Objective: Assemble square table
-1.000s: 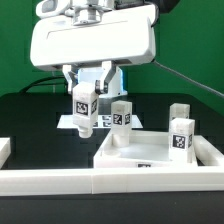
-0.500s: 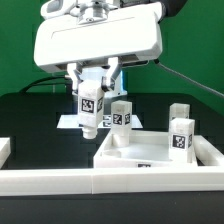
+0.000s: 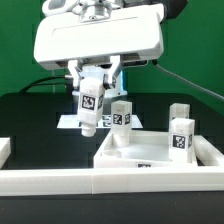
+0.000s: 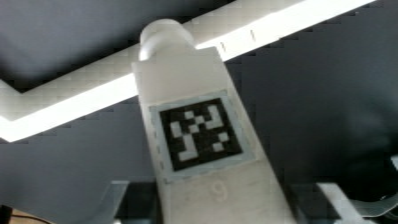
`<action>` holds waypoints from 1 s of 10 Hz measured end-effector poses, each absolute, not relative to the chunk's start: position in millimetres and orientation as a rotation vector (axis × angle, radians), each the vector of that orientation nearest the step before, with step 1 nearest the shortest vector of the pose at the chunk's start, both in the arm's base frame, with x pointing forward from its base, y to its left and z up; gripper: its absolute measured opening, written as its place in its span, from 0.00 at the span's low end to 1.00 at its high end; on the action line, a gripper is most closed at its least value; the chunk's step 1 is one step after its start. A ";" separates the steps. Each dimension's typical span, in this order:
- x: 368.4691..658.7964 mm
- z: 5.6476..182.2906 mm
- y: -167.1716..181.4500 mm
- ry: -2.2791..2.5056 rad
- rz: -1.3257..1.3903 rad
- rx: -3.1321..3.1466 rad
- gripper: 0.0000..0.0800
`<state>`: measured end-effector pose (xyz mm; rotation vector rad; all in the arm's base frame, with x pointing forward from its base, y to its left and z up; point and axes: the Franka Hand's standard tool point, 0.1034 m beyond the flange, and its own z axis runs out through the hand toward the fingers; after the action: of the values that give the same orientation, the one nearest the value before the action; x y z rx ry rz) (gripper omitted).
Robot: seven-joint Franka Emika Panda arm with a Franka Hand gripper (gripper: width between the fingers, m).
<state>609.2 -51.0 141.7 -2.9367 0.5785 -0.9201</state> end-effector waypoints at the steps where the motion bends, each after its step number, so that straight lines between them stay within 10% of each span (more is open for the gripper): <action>1: 607.9 141.1 -51.6 0.536 -0.940 -2.950 0.39; 10: 597.5 118.0 -36.6 0.396 -0.979 -2.977 0.39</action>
Offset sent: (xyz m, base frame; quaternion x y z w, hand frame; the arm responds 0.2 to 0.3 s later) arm 0.0000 0.0000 0.0000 0.0000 0.0650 0.0000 0.9979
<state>597.5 -36.6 118.0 -2.9771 0.3964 -0.9791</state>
